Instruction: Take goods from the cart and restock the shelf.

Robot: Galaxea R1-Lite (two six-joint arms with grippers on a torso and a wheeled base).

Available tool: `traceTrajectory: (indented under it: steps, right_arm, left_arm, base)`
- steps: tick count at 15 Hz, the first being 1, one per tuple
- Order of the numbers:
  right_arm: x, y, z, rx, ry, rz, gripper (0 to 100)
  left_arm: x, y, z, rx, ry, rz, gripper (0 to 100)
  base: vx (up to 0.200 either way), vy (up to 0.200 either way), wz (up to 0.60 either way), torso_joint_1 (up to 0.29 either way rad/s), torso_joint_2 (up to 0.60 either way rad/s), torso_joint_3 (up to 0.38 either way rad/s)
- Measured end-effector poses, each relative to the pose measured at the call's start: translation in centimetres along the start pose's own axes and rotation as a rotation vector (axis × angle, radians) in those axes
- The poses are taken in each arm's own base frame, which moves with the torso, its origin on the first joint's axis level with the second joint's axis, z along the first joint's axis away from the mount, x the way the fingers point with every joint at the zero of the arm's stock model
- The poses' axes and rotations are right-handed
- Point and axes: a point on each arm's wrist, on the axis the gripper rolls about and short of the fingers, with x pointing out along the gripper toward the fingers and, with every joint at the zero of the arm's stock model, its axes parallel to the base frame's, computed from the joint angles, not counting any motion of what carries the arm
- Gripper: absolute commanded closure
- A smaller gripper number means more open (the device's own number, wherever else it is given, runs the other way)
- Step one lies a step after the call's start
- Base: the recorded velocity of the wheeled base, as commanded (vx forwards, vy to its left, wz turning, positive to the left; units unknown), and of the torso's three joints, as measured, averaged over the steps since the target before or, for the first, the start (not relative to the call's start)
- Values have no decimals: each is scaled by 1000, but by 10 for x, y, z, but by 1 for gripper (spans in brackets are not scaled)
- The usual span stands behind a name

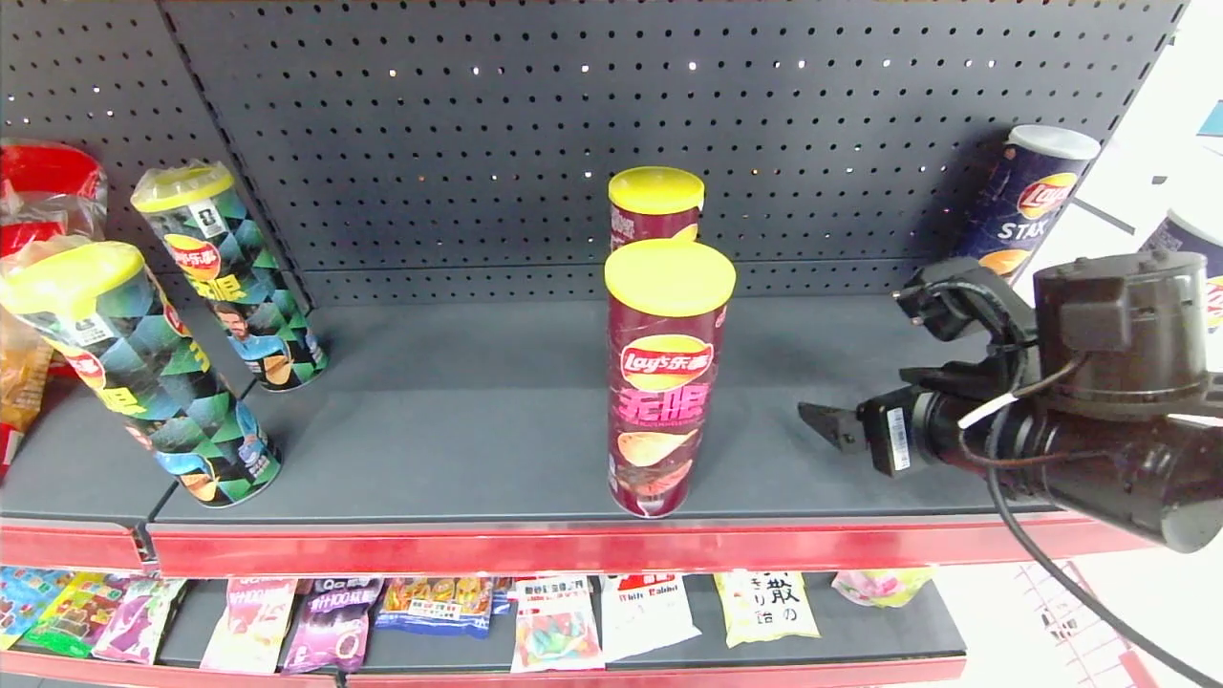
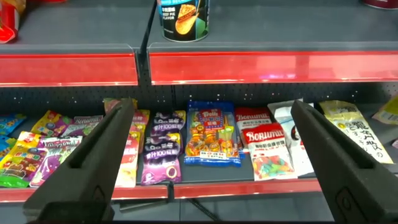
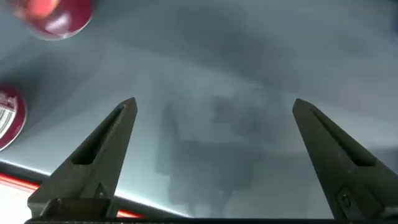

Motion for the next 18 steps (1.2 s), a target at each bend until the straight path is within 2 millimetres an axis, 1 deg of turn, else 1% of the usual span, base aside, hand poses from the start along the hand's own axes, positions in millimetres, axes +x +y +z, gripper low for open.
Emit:
traceTrajectory:
  steps: [2, 5, 12, 18]
  right_arm:
    - [8, 10, 0, -19, 14, 12, 0]
    - [15, 20, 1, -35, 23, 30, 0]
    - [18, 42, -4, -72, 39, 90, 0]
    - [21, 58, -4, -85, 41, 133, 0]
  left_arm:
    - [0, 0, 0, 0, 0, 0, 0]
    - [0, 0, 0, 0, 0, 0, 0]
    - [0, 0, 0, 0, 0, 0, 0]
    - [0, 0, 0, 0, 0, 0, 0]
  base:
    - [0, 0, 0, 0, 0, 0]
    - [0, 0, 0, 0, 0, 0]
    - [0, 0, 0, 0, 0, 0]
    - [0, 0, 0, 0, 0, 0]
